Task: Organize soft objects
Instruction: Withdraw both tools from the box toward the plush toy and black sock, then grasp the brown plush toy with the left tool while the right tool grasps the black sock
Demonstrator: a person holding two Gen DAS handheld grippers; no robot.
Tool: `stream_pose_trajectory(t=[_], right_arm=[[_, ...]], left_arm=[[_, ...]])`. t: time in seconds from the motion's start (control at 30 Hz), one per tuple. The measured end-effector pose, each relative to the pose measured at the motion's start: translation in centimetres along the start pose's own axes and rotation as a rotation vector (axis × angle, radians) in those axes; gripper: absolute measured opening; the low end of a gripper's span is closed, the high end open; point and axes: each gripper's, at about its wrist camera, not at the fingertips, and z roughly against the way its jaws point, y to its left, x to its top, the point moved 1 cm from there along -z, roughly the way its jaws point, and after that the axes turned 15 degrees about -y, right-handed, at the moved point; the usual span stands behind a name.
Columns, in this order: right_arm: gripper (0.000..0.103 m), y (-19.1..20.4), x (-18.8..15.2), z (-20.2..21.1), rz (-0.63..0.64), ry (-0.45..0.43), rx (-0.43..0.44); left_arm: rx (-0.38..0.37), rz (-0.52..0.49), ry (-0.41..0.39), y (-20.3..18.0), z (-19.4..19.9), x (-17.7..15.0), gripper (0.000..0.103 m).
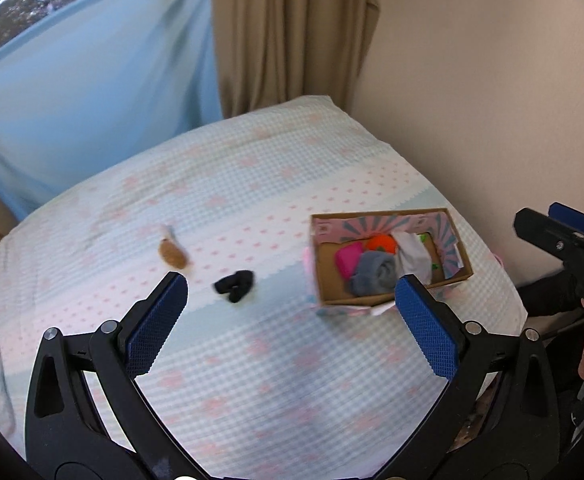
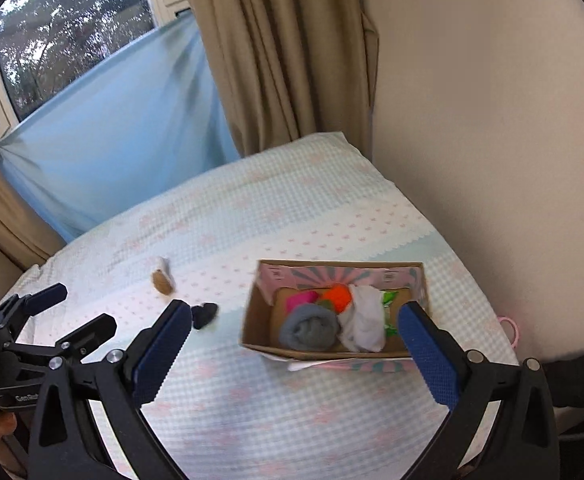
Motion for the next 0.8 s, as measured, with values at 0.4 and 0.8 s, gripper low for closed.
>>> stream_pose_trajectory(t=[0.4,0.8], right_arm=[[0.103,9.9,-2.0,1.7,-0.006,-0.079,-0.036],[0.103,17.7,-6.2,-6.0,-0.022,-0.028,-0.016]], left_arm=[[0.022,0.033,-0.036,11.9,3.5,-1.8,0.103],[0.037,0.029,-0.021,22.2,-2.8,-3.9,0.103]])
